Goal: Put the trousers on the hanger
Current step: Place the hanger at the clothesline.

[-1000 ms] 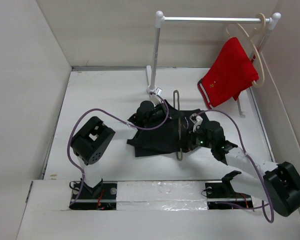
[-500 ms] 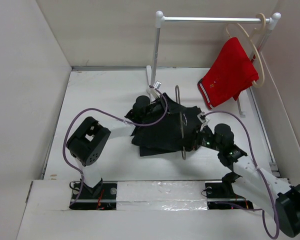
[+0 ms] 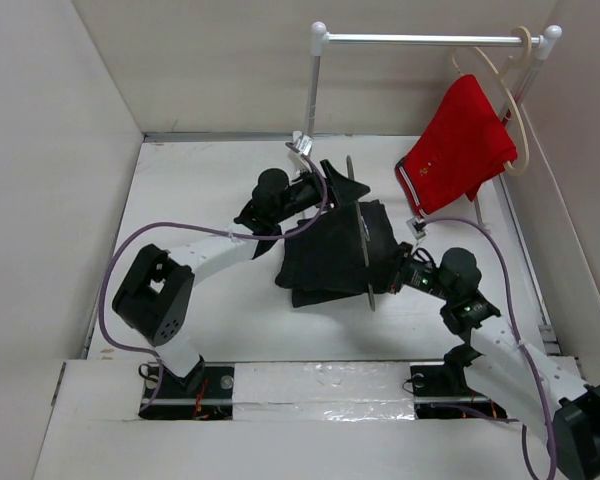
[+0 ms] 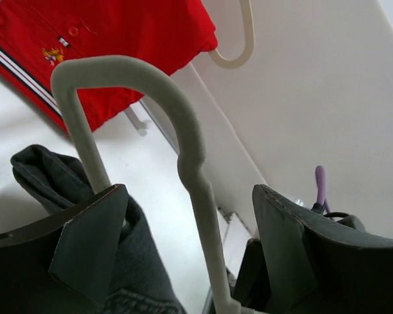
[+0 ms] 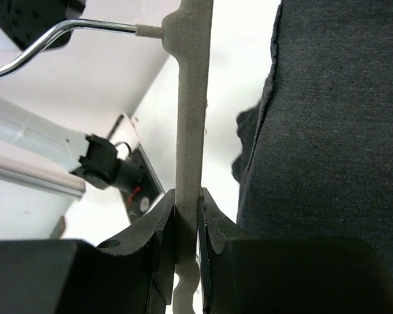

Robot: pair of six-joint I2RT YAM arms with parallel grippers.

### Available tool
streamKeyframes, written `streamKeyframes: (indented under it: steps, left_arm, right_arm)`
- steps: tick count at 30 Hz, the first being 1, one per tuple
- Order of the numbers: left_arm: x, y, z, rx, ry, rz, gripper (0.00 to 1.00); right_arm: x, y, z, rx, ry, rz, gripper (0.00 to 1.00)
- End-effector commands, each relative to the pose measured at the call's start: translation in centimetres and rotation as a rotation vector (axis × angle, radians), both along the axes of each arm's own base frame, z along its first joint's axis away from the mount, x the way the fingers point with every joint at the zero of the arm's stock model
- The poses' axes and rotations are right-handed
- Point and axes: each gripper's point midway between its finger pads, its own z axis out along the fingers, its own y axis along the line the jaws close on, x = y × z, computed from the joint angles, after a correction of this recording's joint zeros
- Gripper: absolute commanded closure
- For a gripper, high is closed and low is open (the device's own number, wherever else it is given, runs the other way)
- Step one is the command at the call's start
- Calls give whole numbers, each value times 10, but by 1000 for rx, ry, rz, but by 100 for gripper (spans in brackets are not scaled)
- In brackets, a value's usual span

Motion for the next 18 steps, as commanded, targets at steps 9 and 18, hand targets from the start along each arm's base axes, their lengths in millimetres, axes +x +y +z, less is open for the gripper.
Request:
streamKeyframes:
  steps: [9,18]
  left_arm:
    - [-6,19,33,125,-214,12,20]
    - [-11,55,56,167,-331,114,19]
  right_arm:
    - [23,-15,111,171,-299,-84,100]
    - [49,-24,130,186,-277,-147,100]
